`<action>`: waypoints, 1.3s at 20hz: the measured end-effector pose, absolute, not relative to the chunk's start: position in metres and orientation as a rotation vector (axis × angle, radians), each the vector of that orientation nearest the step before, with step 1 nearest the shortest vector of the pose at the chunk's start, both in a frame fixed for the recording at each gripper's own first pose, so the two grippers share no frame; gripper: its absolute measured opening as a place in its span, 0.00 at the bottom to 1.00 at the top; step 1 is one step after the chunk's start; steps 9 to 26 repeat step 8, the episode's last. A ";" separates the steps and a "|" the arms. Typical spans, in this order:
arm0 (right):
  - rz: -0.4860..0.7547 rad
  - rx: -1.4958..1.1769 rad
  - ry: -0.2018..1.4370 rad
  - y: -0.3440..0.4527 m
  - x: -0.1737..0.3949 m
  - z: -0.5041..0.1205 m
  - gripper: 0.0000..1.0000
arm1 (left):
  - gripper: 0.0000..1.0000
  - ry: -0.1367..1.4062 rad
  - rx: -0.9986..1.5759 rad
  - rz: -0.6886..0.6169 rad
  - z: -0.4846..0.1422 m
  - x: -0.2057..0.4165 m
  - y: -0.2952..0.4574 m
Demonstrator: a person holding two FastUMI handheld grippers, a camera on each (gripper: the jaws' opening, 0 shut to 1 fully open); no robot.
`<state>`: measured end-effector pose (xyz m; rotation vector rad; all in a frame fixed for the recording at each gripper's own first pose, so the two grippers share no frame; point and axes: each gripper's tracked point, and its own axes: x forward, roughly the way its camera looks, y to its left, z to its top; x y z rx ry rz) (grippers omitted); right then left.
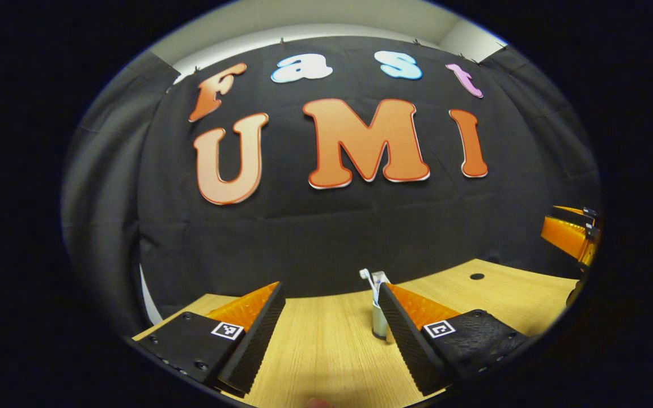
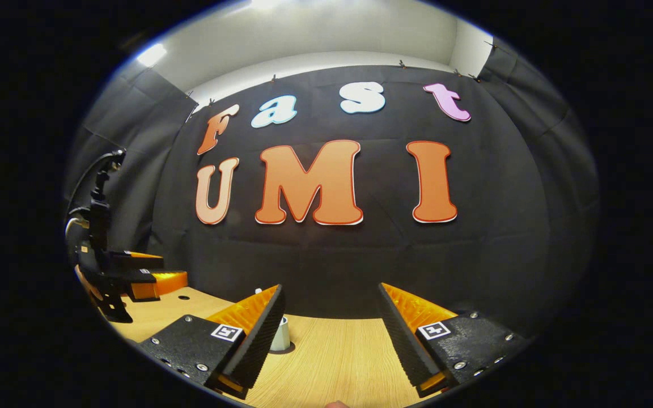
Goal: Put the toothbrush and toothpaste on the desktop into the cup, then pick up the cup and place it on the coaster on the desktop.
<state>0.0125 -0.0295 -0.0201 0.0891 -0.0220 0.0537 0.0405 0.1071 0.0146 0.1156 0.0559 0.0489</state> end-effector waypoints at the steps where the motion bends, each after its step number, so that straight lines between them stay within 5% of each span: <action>1: 0.056 0.082 -0.019 -0.026 0.014 -0.022 0.96 | 1.00 0.027 0.111 0.061 0.020 0.036 0.107; 26: 0.099 0.092 -0.017 0.002 0.019 -0.020 1.00 | 0.99 -0.007 0.053 0.033 0.024 0.021 0.099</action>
